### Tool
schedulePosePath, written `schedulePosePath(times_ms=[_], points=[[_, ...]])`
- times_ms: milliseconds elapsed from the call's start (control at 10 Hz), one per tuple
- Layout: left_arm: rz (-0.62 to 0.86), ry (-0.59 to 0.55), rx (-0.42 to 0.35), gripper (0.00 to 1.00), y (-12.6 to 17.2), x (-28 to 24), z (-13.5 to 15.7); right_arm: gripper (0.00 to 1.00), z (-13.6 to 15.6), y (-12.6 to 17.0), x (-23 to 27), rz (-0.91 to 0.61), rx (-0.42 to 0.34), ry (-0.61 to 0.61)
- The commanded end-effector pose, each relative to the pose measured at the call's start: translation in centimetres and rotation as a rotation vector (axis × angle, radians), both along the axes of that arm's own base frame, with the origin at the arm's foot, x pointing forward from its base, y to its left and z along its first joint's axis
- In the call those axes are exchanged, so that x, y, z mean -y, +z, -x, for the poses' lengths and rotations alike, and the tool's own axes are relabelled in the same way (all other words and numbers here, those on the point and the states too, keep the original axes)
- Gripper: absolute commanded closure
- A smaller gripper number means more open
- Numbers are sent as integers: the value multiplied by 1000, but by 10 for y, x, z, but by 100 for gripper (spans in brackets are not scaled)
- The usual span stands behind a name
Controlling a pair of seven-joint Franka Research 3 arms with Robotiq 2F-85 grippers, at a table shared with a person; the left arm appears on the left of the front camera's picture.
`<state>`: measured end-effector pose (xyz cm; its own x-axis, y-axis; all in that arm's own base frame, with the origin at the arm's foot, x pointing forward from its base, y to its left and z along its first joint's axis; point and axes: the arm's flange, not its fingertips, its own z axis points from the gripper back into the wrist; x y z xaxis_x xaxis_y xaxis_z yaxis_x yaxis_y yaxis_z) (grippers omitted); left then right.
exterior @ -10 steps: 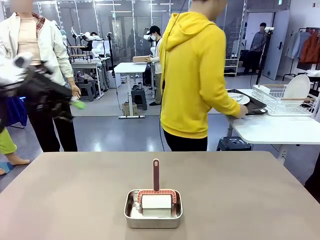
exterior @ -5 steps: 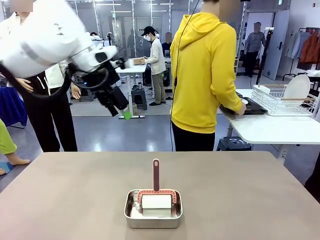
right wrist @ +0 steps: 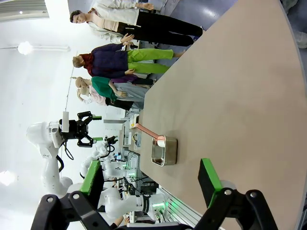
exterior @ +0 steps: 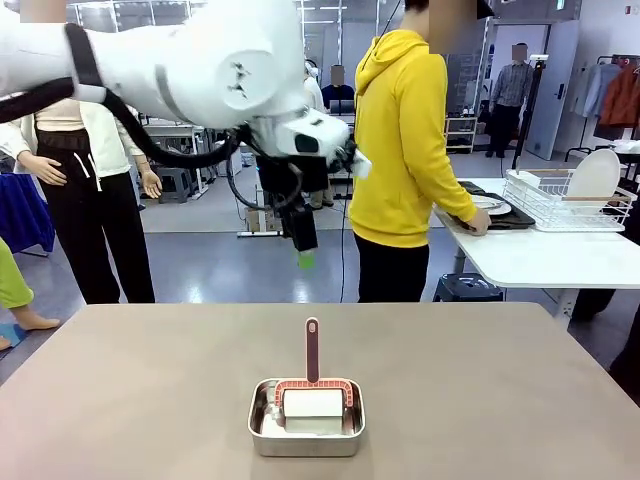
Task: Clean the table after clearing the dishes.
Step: When the right (or left) Handle tray is removed, use the right hand (or left hand) to clean the right (or left) side of the table with the Lint Roller.
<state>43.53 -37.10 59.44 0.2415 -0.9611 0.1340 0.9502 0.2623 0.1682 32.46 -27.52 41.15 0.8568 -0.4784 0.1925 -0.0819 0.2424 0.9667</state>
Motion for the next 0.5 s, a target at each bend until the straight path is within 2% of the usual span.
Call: schedulePosePath(times_ms=[0, 100, 400], points=[[-64, -36, 37, 0, -1, -4, -3, 0, 1, 4, -1, 5, 14, 5], [0, 0, 0, 0, 0, 0, 0, 0, 1, 4, -1, 5, 14, 5], [0, 0, 0, 0, 0, 0, 0, 0, 1, 4, -1, 5, 14, 5]])
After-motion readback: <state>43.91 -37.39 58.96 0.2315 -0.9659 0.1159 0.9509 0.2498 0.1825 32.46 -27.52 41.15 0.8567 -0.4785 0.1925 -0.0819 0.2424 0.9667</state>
